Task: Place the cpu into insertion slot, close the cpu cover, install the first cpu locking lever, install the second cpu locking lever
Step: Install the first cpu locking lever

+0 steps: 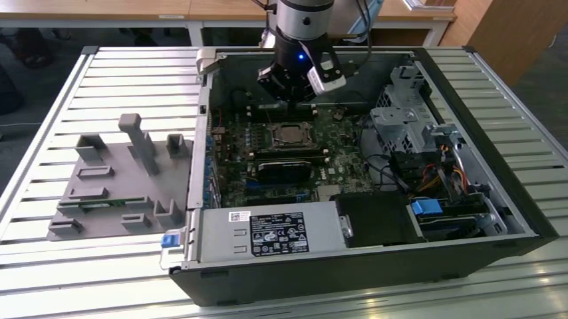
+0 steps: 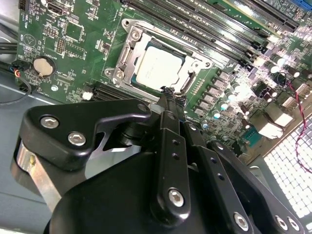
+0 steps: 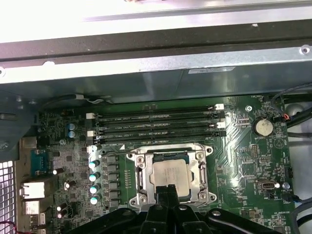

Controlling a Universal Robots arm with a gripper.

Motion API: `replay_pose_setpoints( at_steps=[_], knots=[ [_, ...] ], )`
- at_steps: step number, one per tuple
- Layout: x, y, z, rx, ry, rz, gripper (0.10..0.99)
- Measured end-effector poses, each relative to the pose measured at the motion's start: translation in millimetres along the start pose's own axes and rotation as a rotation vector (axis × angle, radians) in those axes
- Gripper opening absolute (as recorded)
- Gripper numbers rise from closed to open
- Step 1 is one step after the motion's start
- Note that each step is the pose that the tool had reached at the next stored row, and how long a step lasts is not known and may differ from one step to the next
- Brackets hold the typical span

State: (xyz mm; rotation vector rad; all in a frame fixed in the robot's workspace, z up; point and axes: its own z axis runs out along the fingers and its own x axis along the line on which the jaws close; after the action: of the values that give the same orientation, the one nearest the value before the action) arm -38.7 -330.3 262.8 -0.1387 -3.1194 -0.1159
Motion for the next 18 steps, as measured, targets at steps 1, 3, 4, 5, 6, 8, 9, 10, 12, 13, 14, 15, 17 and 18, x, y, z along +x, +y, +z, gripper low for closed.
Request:
replay_pose_setpoints(
  at_steps=[1,3,4,5,6,8,9,10,12,13,14,15,17,18],
  knots=[
    [0.2,0.0,0.0,0.000,0.0000,0.000,0.106],
    [0.4,0.0,0.0,0.000,-0.0001,0.000,0.106],
    [0.4,0.0,0.0,0.000,-0.0001,0.000,0.106],
    [0.7,-0.1,0.0,0.000,-0.0001,0.000,0.106],
    [1.0,-0.1,0.0,0.000,-0.0001,0.000,0.106],
    [1.6,-0.1,0.0,0.000,-0.0003,0.000,0.106],
    [1.9,-0.2,0.0,0.000,-0.0003,0.000,0.106],
    [1.9,-0.2,-0.1,0.000,-0.0003,0.000,0.106],
    [2.0,-0.2,-0.1,0.000,-0.0004,0.000,0.106],
    [2.1,-0.2,-0.2,0.000,-0.0004,0.000,0.106],
    [2.1,-0.2,-0.2,0.000,-0.0005,0.000,0.106],
    [2.1,-0.2,-0.3,0.000,-0.0004,0.000,0.106],
    [2.1,-0.2,-0.6,0.000,-0.0003,0.000,0.106],
    [2.1,-0.1,-1.1,0.000,-0.0002,0.000,0.106]
  ],
)
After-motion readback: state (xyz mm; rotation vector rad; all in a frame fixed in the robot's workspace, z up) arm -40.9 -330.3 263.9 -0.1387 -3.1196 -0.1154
